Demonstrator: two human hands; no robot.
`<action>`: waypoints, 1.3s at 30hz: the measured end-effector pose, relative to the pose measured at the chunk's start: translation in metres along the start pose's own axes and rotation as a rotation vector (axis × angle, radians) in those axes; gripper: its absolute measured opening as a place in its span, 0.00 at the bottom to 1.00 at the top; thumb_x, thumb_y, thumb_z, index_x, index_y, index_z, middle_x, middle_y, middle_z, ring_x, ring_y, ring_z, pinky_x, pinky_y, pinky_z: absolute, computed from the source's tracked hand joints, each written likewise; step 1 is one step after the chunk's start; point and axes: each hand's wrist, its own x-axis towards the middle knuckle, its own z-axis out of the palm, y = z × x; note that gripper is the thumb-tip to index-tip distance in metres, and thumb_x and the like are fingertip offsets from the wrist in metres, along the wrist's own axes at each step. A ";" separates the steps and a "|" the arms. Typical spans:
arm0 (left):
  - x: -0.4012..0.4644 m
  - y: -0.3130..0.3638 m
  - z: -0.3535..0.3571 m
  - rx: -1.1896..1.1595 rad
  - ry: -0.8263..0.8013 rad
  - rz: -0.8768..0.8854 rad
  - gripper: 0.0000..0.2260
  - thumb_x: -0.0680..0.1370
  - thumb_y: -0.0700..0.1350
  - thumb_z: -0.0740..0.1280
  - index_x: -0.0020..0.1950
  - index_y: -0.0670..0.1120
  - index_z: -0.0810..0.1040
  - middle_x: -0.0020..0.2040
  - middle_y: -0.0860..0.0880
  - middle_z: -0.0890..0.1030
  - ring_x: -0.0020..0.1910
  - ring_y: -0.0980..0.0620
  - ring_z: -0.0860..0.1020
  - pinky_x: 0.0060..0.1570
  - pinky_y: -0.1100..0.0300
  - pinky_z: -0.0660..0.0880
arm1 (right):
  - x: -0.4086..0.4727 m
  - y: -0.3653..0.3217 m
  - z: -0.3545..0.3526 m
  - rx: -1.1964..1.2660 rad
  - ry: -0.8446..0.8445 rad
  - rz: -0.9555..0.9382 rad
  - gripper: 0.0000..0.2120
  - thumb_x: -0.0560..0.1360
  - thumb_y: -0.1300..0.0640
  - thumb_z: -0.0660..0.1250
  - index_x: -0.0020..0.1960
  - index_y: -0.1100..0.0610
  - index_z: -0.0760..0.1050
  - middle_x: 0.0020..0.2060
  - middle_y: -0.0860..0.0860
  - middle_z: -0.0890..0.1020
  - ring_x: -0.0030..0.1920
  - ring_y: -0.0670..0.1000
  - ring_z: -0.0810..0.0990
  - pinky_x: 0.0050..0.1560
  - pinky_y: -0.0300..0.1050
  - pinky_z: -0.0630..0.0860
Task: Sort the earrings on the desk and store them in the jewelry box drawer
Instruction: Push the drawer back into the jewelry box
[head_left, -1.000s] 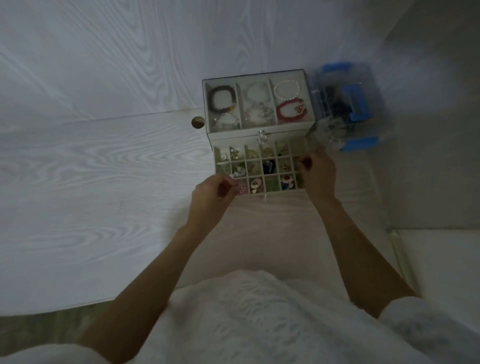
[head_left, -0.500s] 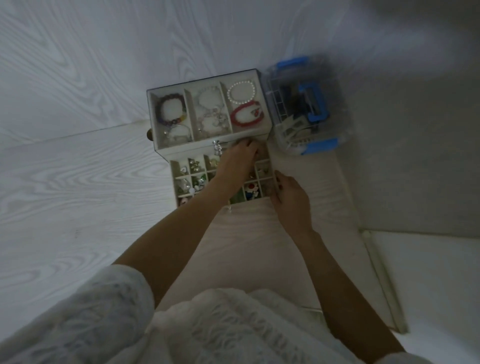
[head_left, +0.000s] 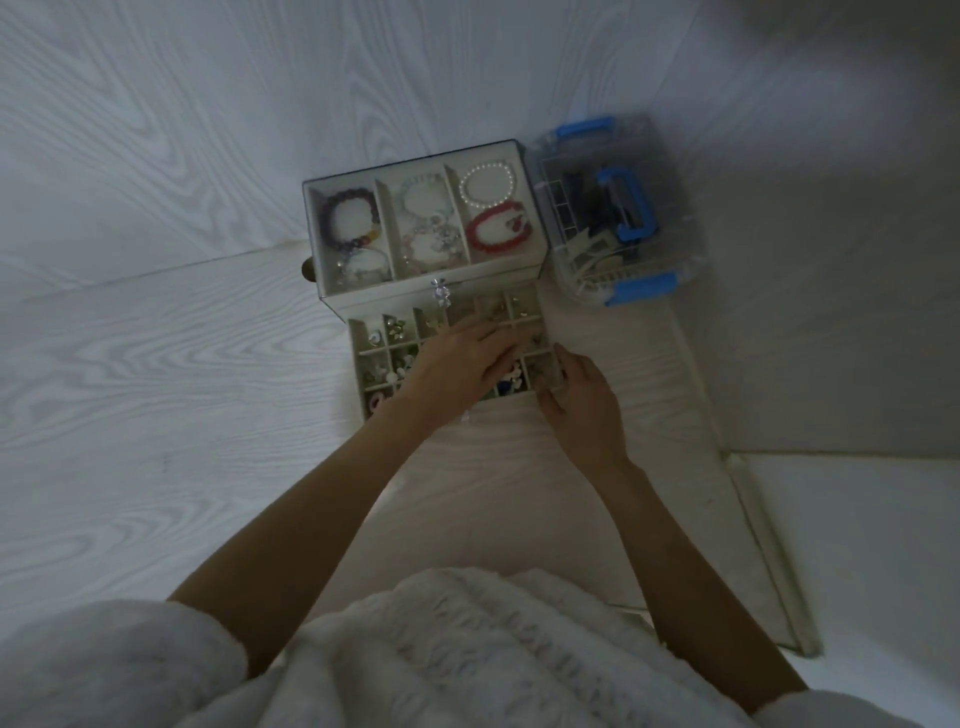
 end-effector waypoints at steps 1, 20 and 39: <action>-0.013 0.003 -0.008 -0.003 0.023 -0.017 0.09 0.78 0.45 0.61 0.51 0.45 0.81 0.42 0.48 0.83 0.41 0.50 0.79 0.38 0.59 0.76 | -0.004 -0.002 0.000 -0.014 -0.005 -0.008 0.24 0.77 0.61 0.63 0.71 0.61 0.62 0.63 0.61 0.72 0.61 0.59 0.71 0.59 0.48 0.69; -0.133 -0.040 -0.031 -0.367 -0.023 -0.983 0.21 0.72 0.42 0.71 0.64 0.46 0.74 0.52 0.44 0.79 0.45 0.51 0.79 0.49 0.59 0.75 | -0.038 -0.078 0.053 0.136 -0.046 0.195 0.13 0.74 0.58 0.68 0.56 0.62 0.77 0.52 0.57 0.81 0.53 0.55 0.78 0.50 0.39 0.69; -0.069 -0.112 -0.037 -0.337 0.189 -0.874 0.19 0.72 0.46 0.71 0.61 0.44 0.73 0.54 0.49 0.81 0.49 0.52 0.79 0.52 0.55 0.75 | 0.047 -0.114 0.071 0.048 0.069 0.093 0.21 0.69 0.66 0.69 0.62 0.64 0.73 0.62 0.61 0.76 0.62 0.59 0.73 0.66 0.53 0.66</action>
